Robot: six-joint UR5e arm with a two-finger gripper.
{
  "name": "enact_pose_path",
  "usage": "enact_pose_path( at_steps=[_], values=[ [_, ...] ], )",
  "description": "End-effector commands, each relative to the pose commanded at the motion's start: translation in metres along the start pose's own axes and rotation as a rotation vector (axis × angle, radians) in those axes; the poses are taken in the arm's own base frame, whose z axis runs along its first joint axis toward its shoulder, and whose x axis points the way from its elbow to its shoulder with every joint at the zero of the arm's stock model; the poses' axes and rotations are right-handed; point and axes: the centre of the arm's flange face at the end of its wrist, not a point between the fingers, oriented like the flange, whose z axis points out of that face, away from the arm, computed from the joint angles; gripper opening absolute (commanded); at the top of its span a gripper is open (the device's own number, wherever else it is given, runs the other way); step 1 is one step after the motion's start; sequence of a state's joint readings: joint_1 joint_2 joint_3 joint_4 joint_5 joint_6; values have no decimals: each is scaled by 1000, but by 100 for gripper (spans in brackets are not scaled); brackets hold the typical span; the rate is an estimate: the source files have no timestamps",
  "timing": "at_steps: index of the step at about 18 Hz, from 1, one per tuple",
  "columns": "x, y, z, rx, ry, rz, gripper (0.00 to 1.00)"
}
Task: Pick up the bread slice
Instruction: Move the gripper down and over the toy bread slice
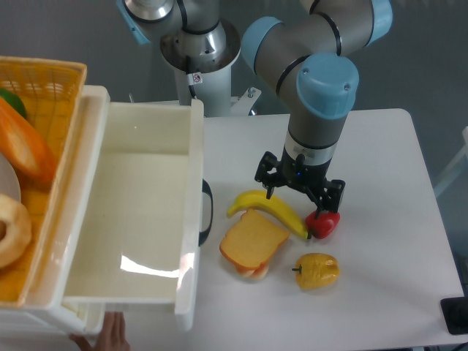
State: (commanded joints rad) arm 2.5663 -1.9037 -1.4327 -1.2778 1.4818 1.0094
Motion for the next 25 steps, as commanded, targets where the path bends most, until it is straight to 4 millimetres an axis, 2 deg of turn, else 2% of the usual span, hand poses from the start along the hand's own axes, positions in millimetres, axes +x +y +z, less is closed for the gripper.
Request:
enact_pose_path(
  at_steps=[7, 9, 11, 17, 21, 23, 25],
  values=[
    [3, -6, 14, 2, 10, 5, 100],
    [9, -18, 26, 13, 0, 27, 100],
    [12, -19, 44, 1, 19, 31, 100],
    [20, -28, 67, 24, 54, 47, 100],
    [24, -39, 95, 44, 115, 81, 100],
    [34, -45, 112, 30, 139, 132, 100],
    [36, -45, 125, 19, 157, 140, 100]
  ],
)
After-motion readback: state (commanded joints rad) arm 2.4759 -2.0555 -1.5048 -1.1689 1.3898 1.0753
